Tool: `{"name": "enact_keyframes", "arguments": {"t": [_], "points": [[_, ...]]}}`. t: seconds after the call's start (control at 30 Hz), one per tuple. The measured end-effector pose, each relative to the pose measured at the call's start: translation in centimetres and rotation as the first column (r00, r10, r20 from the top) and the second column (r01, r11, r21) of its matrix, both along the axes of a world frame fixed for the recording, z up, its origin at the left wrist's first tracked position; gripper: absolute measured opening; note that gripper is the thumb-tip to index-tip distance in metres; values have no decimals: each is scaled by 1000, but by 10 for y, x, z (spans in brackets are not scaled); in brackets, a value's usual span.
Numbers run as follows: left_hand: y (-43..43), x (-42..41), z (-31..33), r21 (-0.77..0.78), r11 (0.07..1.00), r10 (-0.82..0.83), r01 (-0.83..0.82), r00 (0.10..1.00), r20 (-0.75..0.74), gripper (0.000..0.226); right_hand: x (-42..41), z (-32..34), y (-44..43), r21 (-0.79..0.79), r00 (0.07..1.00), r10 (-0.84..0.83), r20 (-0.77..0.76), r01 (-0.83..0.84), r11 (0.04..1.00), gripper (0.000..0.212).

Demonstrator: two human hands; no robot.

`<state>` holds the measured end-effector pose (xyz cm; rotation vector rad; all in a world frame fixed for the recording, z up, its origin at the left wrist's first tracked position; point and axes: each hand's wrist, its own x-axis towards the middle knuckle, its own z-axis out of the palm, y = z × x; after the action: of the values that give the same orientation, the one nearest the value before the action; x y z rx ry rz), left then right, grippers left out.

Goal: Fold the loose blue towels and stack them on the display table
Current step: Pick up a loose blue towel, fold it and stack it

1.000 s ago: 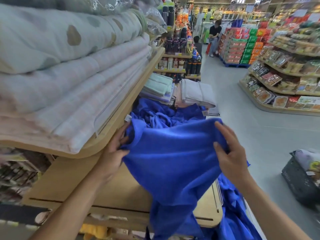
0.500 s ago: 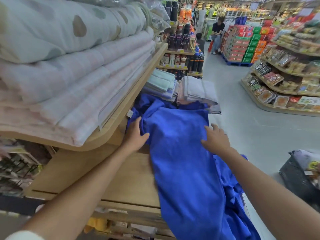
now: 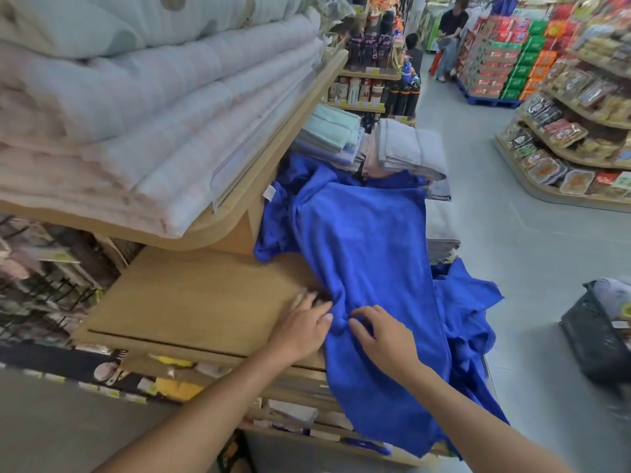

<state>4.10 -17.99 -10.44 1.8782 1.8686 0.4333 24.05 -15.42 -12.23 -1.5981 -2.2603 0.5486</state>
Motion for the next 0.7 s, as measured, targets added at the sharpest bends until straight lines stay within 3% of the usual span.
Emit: {"name": "enact_keyframes", "arguments": {"t": [0.03,0.07,0.1,0.17,0.2,0.23,0.33,0.43,0.47,0.5,0.6,0.63,0.7], "points": [[-1,8,7,-14,1000,-18,22,965,261,38,2,-4,1,3,997,-20,-71,21,1000,16],[-4,17,14,-64,998,22,18,824,566,36,4,-7,2,4,992,-28,-121,29,1000,13],[-8,23,20,-156,988,118,13,594,796,36,6,-9,2,-2,986,-35,-161,35,999,11],[-17,30,25,-353,935,345,15,180,921,32,9,-12,4,-25,970,-58,-237,54,998,9],[-20,29,26,-436,899,435,21,61,899,30,10,-12,5,-34,960,-69,-271,62,997,9],[-22,26,27,-505,862,506,42,0,863,30,11,-13,6,-40,950,-77,-301,68,997,9],[-28,16,33,-644,738,660,204,-14,751,23,12,-14,10,-36,937,-78,-340,70,997,13],[-33,7,37,-698,629,761,341,-88,643,14,11,-16,9,-2,947,-63,-314,66,998,14],[-34,4,38,-695,625,756,355,-53,653,14,11,-16,9,4,950,-62,-307,66,998,14],[-37,2,40,-690,643,719,331,50,694,12,12,-17,9,4,951,-61,-302,65,998,14],[-44,-2,43,-579,808,434,105,558,707,12,13,-17,9,-1,955,-51,-291,53,999,11],[-45,-5,43,-500,865,360,38,645,673,19,13,-17,9,-3,957,-49,-287,51,999,12],[-48,-20,43,-396,918,307,-1,634,710,22,13,-16,9,-7,960,-50,-275,50,999,13]]}}
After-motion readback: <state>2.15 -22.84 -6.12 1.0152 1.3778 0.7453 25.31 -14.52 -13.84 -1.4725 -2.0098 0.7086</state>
